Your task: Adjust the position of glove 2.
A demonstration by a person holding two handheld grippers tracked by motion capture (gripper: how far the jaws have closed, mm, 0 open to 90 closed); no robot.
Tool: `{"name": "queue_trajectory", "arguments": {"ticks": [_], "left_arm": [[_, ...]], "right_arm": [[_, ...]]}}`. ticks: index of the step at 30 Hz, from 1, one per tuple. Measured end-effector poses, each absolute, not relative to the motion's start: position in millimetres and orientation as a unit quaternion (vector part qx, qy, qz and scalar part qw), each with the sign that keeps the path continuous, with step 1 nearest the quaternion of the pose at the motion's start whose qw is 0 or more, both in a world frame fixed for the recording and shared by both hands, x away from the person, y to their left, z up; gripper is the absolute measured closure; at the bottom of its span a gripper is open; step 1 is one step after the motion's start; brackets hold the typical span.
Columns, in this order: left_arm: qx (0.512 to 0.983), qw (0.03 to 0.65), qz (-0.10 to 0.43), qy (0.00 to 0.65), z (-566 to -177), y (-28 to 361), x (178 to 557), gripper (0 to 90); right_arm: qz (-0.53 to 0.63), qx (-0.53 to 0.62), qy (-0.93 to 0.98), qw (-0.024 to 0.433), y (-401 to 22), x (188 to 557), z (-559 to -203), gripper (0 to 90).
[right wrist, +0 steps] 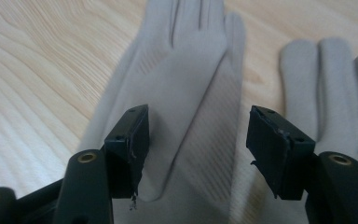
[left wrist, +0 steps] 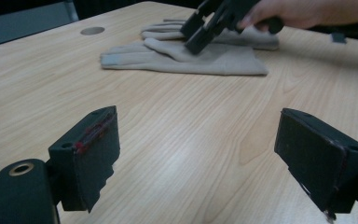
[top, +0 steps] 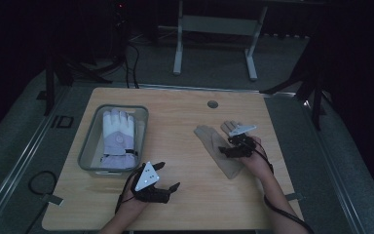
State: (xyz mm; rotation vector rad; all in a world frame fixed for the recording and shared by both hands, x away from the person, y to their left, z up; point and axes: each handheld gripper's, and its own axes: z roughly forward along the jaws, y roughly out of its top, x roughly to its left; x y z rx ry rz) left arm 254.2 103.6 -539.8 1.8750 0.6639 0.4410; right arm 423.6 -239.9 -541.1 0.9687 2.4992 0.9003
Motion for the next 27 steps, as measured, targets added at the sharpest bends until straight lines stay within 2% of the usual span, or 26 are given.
{"name": "queue_trajectory", "arguments": {"ticks": [5, 9, 11, 13, 21, 27], "left_arm": [[0.785, 0.526, 0.170, 0.279, -542.4, 103.7, 255.5, 13.6], [0.785, 0.527, 0.167, 0.279, -544.0, 103.3, 255.9, 13.6], [0.785, 0.527, 0.165, 0.280, -544.2, 103.3, 256.3, 13.6], [0.786, 0.525, 0.166, 0.281, -544.4, 103.2, 256.4, 13.6], [0.783, 0.526, 0.168, 0.286, -544.2, 103.6, 257.9, 13.6], [0.780, 0.529, 0.173, 0.284, -542.4, 104.0, 257.3, 13.6]], "right_arm": [[0.336, 0.359, 0.861, 0.128, -242.7, 424.3, -550.2, 45.6], [0.337, 0.357, 0.861, 0.129, -239.6, 420.4, -549.7, 59.1], [0.334, 0.358, 0.863, 0.126, -236.2, 418.3, -548.4, 69.5], [0.334, 0.364, 0.860, 0.127, -232.8, 415.6, -548.4, 76.3], [0.374, 0.446, 0.804, 0.118, -209.2, 401.3, -530.7, 79.8], [0.411, 0.502, 0.748, 0.139, -180.7, 383.6, -504.3, 79.8]]}}
